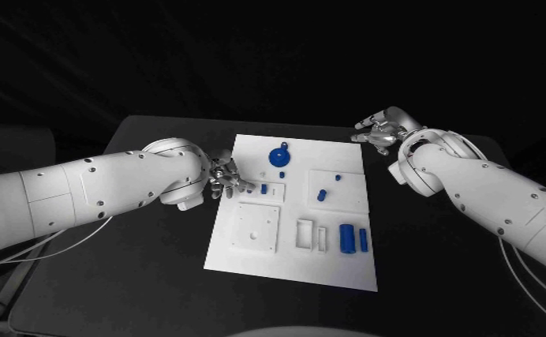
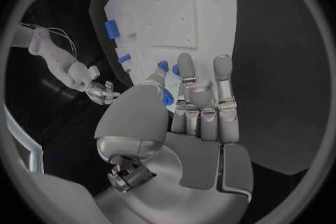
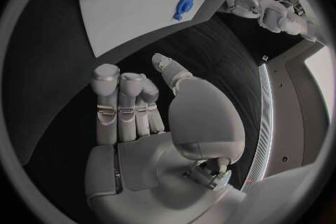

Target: Assemble the parts on the task board

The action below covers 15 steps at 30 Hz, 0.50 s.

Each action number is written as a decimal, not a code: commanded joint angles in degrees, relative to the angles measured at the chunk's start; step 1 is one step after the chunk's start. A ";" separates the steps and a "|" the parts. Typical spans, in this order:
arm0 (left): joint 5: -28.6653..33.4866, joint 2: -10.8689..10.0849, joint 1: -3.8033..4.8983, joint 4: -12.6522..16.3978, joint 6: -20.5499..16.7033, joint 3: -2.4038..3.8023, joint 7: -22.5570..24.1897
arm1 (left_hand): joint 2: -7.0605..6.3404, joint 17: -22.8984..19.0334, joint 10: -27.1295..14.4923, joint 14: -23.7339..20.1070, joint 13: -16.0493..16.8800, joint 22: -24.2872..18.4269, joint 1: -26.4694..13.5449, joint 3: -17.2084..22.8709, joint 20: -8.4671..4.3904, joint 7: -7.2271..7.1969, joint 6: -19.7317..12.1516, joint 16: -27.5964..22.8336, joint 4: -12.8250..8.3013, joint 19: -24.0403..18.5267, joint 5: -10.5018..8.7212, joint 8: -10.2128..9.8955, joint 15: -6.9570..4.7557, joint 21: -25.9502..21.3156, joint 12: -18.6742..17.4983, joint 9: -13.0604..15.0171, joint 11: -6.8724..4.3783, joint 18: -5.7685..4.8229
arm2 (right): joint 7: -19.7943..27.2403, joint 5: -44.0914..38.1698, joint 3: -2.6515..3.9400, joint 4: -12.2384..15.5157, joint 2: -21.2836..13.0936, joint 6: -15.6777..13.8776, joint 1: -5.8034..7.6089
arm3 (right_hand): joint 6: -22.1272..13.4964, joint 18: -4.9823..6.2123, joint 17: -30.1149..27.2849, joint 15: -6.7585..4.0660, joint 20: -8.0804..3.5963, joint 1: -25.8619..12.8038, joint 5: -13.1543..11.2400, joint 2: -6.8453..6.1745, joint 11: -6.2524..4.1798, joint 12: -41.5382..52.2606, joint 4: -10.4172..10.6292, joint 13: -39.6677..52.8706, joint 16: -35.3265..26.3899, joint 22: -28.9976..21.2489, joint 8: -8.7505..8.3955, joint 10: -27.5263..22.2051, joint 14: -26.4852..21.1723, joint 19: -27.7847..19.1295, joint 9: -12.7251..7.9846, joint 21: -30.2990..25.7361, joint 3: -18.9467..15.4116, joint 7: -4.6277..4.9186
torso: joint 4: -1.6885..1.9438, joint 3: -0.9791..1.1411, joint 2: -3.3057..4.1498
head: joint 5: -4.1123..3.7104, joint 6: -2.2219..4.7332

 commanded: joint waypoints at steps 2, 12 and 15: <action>-0.86 0.53 -0.22 -0.35 -1.48 -0.08 0.56 | -0.62 0.09 1.09 0.11 0.06 0.99 0.12 0.23 0.06 0.15 0.18 0.03 0.20 0.38 -0.17 -0.08 0.11 -0.28 -0.34 0.06 0.18 -0.26 | 0.47 -0.20 0.01 0.08 0.03 -0.05 -0.06 | 0.24 0.36 0.07 0.05 -0.21 -0.22 0.17 -0.01 -0.11 0.06 0.08 0.00 -0.19 1.78 -0.35 -0.15 0.38 3.14 -0.07 -0.05 0.33 0.15 | -0.04 0.01 0.01 | -0.01 -0.04; -1.56 1.69 -0.52 -1.49 -0.41 -0.24 -0.33 | 1.83 0.03 0.90 0.01 0.17 0.99 0.75 -1.04 0.11 0.17 0.19 -0.01 -2.95 0.23 0.39 -0.03 0.13 -0.20 -0.28 0.16 0.20 -0.23 | 0.47 -0.21 0.01 0.05 0.05 -0.05 -0.08 | 0.24 0.36 0.07 0.05 -0.21 -0.22 0.17 -0.01 -0.11 0.06 0.08 0.00 -0.19 1.78 -0.35 -0.15 0.38 3.14 -0.07 -0.05 0.33 0.15 | -0.05 0.05 0.00 | -0.09 -0.08; -1.60 1.88 -0.57 -1.74 -0.05 -0.28 -0.52 | 2.43 -0.01 0.85 -0.03 0.17 0.98 0.92 -1.43 0.09 0.12 0.19 -0.02 -3.73 0.17 0.80 -0.04 0.12 -0.19 -0.27 0.22 0.18 -0.26 | 0.47 -0.21 0.01 0.05 0.05 -0.05 -0.08 | 0.24 0.36 0.07 0.05 -0.21 -0.22 0.17 -0.01 -0.11 0.06 0.08 0.00 -0.19 1.78 -0.35 -0.15 0.38 3.14 -0.07 -0.05 0.33 0.15 | -0.03 0.06 0.00 | -0.12 -0.09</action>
